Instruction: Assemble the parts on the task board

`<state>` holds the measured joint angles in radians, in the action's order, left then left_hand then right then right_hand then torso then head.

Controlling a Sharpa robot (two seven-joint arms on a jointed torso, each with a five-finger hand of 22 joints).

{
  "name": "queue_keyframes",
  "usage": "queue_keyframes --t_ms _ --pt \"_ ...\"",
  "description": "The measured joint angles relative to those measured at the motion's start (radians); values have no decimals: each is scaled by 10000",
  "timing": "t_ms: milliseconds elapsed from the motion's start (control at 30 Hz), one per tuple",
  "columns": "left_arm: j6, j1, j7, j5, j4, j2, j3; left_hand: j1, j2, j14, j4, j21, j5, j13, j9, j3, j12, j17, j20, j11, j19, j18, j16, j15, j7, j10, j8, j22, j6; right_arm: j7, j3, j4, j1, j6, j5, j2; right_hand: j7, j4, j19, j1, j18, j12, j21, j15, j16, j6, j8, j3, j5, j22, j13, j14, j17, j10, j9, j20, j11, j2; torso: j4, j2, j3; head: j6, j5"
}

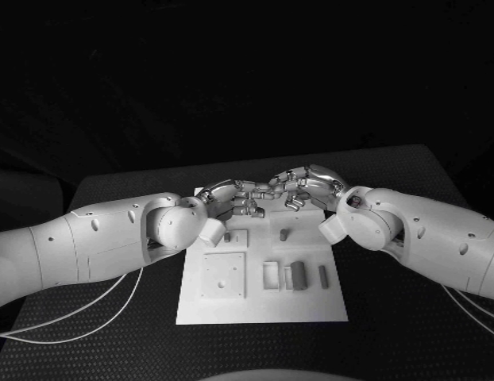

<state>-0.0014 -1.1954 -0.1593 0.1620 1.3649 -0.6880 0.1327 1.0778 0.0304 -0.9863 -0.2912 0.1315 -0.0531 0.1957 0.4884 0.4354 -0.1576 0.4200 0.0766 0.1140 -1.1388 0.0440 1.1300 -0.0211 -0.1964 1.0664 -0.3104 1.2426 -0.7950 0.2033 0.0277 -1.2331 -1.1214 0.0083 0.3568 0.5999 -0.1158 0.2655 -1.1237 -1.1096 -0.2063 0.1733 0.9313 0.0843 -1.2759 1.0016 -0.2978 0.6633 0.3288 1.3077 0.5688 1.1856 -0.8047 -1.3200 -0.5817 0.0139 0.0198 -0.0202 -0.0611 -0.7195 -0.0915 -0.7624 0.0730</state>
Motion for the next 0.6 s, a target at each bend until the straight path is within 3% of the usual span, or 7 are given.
queue_keyframes --t_ms 367,600 --pt "-56 4 144 -36 3 30 4 146 145 -89 15 0 0 84 -7 67 -223 9 52 -61 -56 1 0 88 142 323 -146 49 -286 5 6 10 -1 0 385 -11 0 25 0 0 -7 0 0 0 0 0 21 -25 -1 0 2 -2 -8 17 1 -1 14 0 -7 1 -12 -16 10" --pt "-126 13 181 -52 -14 54 14 342 78 -101 -25 0 0 125 -8 164 -330 9 74 -64 -105 1 0 148 214 505 -223 75 -430 12 16 27 -5 -1 714 -22 0 26 1 0 -11 -1 0 0 0 0 -6 -26 -6 0 10 -2 -7 19 3 -1 13 0 -11 1 -12 -22 4"
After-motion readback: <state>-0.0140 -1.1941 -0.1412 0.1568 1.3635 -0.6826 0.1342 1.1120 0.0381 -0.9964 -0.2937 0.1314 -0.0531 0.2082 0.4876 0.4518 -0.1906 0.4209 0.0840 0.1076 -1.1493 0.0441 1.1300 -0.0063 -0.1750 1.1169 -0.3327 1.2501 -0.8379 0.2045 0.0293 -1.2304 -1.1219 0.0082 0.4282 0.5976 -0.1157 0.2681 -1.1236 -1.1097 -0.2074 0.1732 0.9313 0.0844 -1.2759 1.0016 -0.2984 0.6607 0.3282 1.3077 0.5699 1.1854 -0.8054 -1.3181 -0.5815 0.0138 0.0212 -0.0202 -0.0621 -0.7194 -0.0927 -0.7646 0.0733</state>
